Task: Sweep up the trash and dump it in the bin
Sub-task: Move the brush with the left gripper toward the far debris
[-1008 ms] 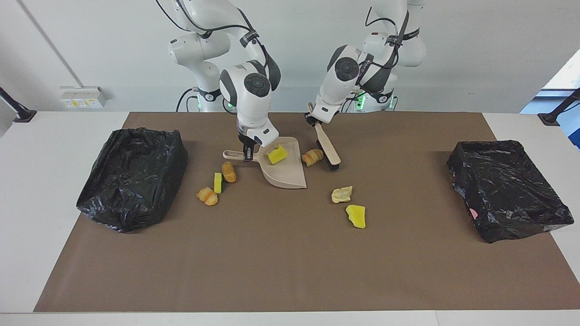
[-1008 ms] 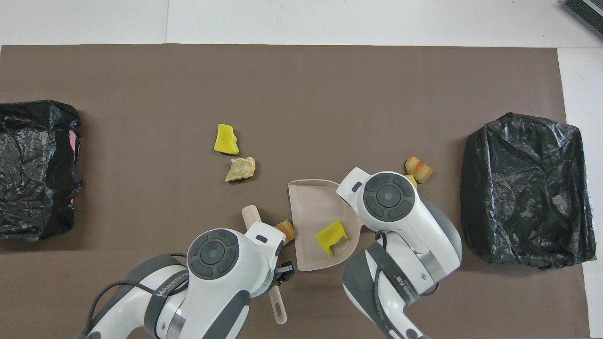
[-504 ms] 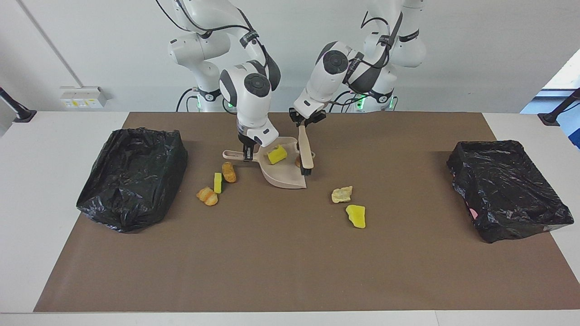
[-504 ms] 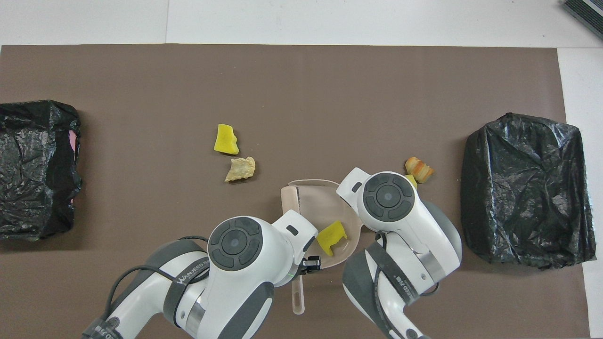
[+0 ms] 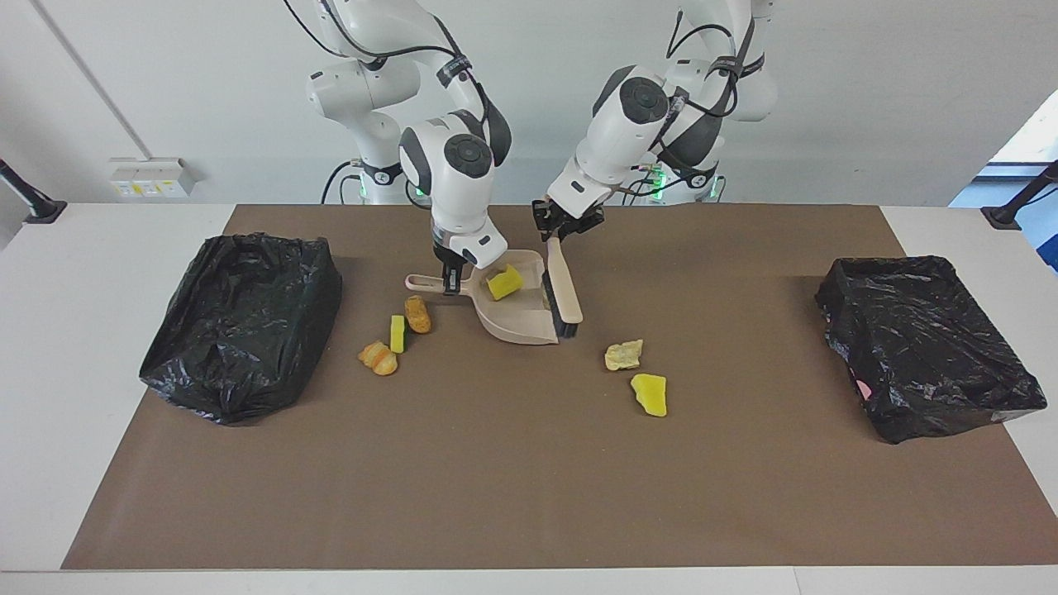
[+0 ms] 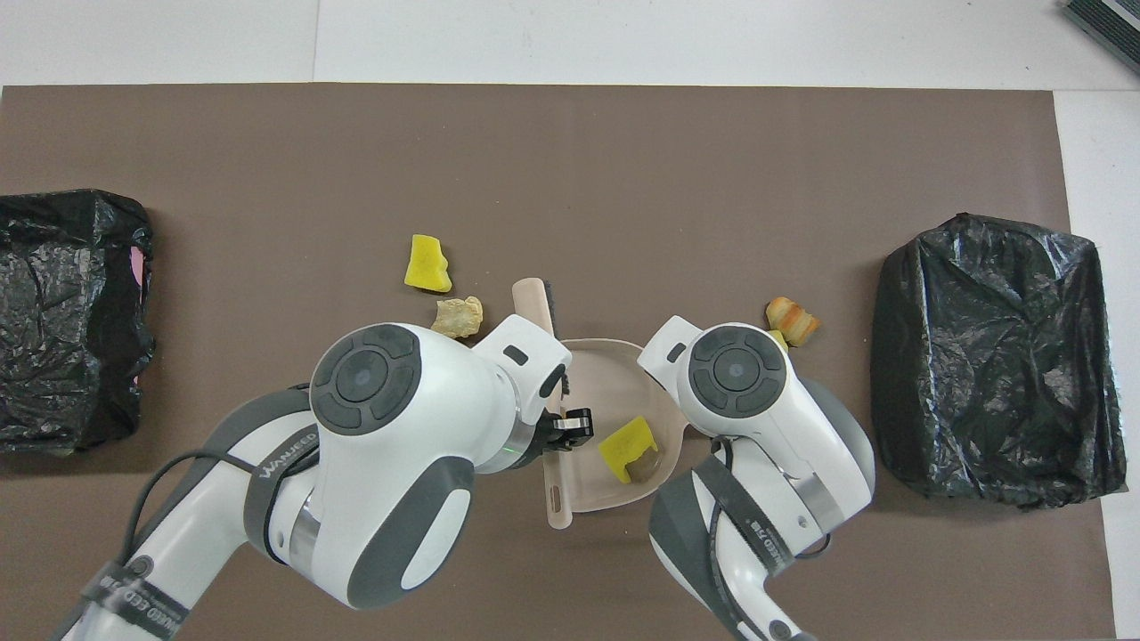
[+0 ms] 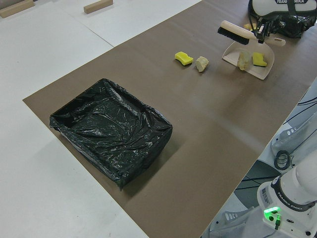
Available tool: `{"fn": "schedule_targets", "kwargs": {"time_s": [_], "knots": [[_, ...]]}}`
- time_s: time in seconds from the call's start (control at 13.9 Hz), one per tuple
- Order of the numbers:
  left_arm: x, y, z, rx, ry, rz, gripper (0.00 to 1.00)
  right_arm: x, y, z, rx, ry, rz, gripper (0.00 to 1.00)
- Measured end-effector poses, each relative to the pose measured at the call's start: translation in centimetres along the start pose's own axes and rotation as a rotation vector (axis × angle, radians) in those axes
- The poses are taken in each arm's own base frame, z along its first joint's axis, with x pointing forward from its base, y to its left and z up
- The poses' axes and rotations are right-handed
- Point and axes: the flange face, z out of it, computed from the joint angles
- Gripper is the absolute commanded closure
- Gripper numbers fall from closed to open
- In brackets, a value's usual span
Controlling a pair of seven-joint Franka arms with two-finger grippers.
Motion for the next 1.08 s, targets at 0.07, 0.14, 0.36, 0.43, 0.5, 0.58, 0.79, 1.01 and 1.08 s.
{"fn": "schedule_targets", "kwargs": {"time_s": [0.07,0.14,0.36,0.43,0.5,0.58,0.79,1.01,1.08], "knots": [[0.4,-0.3,-0.6,0.002,0.000,0.006,1.00,0.0,0.0,0.0,0.000,0.000,0.000,1.00],[1.0,-0.9,-1.1,0.010,0.001,0.016,1.00,0.0,0.0,0.0,0.000,0.000,0.000,1.00],[3.8,-4.7,-2.3,0.081,0.016,0.094,1.00,-0.1,0.0,0.0,0.001,0.000,0.001,1.00],[4.9,-6.5,-2.8,0.103,0.016,0.139,1.00,-0.1,0.0,0.1,0.004,-0.002,0.013,1.00],[6.2,-8.6,-3.5,0.127,0.014,0.206,1.00,-0.1,-0.1,0.2,0.011,-0.006,0.039,1.00],[7.5,-10.9,-4.2,0.149,0.011,0.277,1.00,-0.1,-0.2,0.2,0.019,-0.011,0.062,1.00],[9.6,-16.5,-5.3,0.232,-0.035,0.383,1.00,0.0,-0.4,0.2,0.026,-0.017,0.084,1.00],[9.9,-19.0,-4.4,0.326,-0.083,0.392,1.00,0.0,-0.4,0.2,0.026,-0.017,0.087,1.00],[9.8,-19.7,-3.6,0.339,-0.107,0.386,1.00,0.0,-0.4,0.2,0.026,-0.017,0.087,1.00]]}}
